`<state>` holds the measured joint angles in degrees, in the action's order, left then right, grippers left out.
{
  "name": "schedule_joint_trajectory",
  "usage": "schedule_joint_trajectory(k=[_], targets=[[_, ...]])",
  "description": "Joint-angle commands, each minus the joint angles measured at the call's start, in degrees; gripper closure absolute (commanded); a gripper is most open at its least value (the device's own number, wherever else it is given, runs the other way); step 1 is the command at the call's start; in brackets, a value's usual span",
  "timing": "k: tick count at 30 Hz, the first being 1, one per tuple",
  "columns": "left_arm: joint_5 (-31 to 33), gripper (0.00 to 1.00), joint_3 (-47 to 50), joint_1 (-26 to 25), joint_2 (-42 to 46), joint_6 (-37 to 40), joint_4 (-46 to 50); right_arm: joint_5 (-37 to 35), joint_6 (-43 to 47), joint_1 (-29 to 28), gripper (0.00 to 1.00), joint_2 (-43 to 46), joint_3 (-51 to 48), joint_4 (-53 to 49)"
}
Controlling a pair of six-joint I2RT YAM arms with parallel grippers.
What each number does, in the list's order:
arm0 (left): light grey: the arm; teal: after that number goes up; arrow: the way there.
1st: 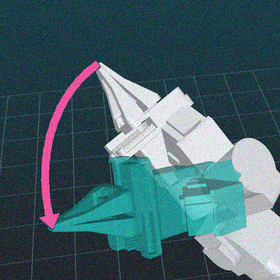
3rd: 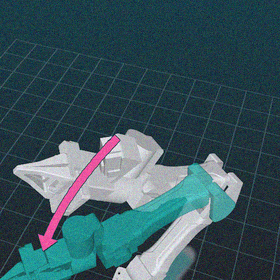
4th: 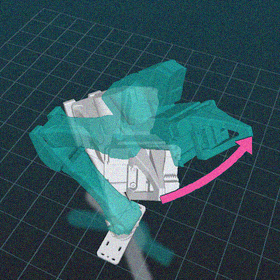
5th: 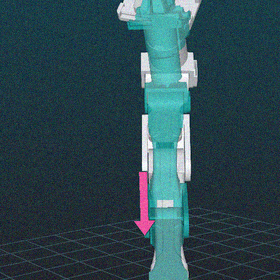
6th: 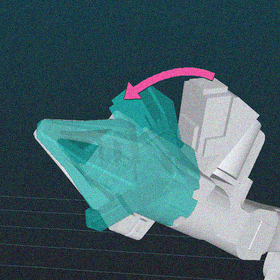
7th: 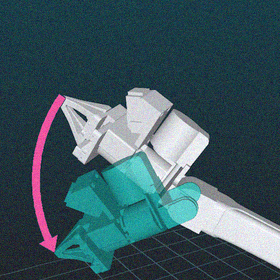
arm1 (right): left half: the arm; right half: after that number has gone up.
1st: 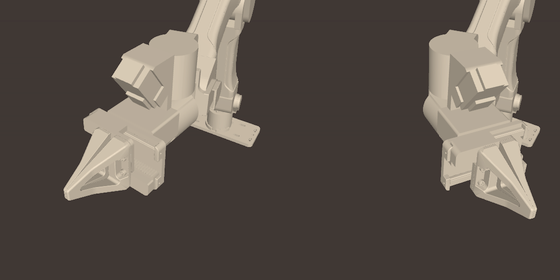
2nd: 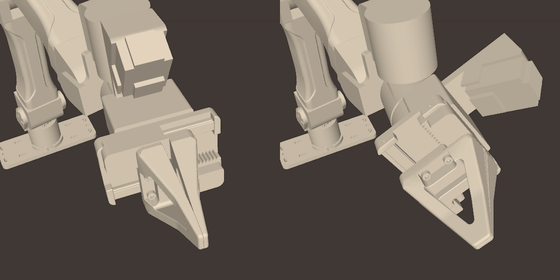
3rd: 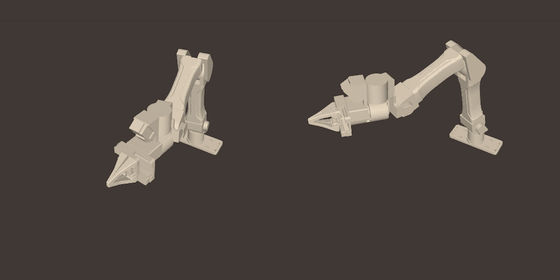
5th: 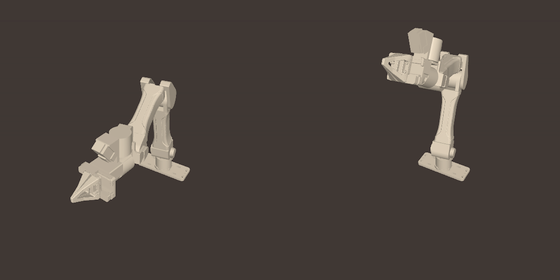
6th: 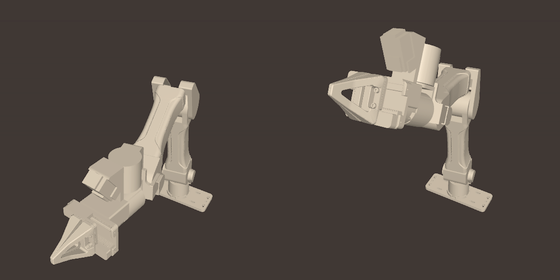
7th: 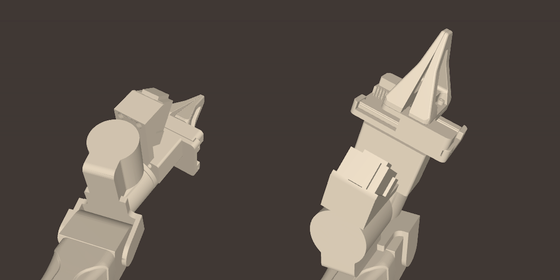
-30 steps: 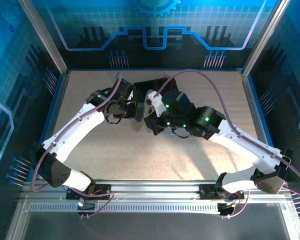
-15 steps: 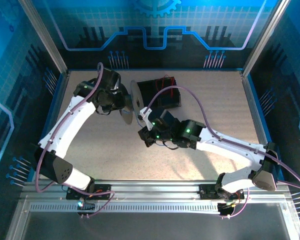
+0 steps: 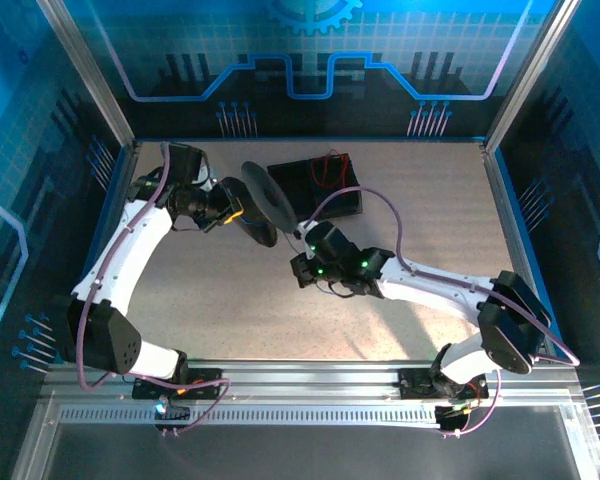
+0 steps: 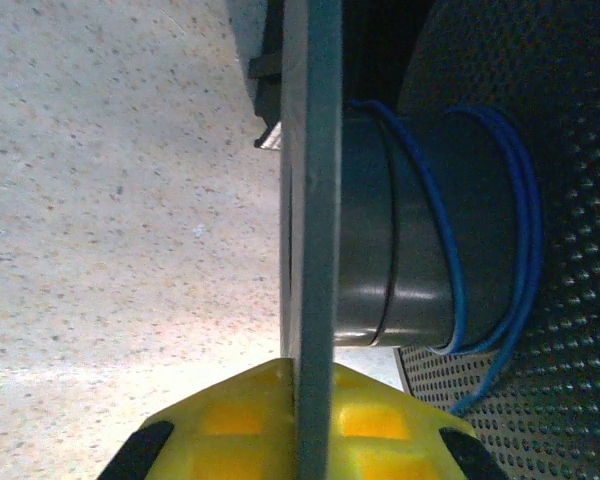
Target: Wrap the cables
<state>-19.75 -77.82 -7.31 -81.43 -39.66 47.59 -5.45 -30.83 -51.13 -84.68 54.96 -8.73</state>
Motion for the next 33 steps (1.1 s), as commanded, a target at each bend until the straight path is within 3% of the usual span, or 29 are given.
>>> schedule_joint_trajectory(k=[1, 9, 16, 21, 24, 25, 28, 33], targets=[[-6.8, 1.00, 1.1, 4.3, 5.1, -6.6, -17.4, 3.4, -2.0, 2.6, 1.00, -1.8, -3.5, -3.0], [-15.6, 1.00, 8.4, 7.5, 7.8, -11.2, -25.2, 1.3, -2.2, 3.0, 1.00, 1.1, -6.8, 1.9], [-30.5, 1.00, 14.4, 7.7, 8.1, -17.0, -37.5, 5.5, -3.9, 8.9, 1.00, -1.4, -8.2, 3.5], [-28.7, 1.00, 13.6, 7.7, 9.0, -10.2, -30.2, 5.5, -2.5, 8.8, 1.00, 1.2, -7.4, 3.4], [-28.3, 1.00, 13.8, 7.7, 8.9, -9.0, -29.3, 9.1, -0.9, 8.7, 0.99, 2.4, -7.8, 5.2], [-28.2, 1.00, 13.7, 7.7, 8.9, -8.4, -28.9, 10.4, -0.3, 8.7, 0.90, 2.9, -8.1, 5.8], [-28.0, 1.00, 13.8, 7.7, 8.9, -7.9, -28.7, 11.2, 1.2, 8.8, 0.81, 4.5, -9.5, 6.5], [-28.0, 1.00, 13.8, 7.7, 8.7, -7.8, -28.8, 11.7, 1.7, 9.2, 0.75, 5.7, -11.8, 7.0]])
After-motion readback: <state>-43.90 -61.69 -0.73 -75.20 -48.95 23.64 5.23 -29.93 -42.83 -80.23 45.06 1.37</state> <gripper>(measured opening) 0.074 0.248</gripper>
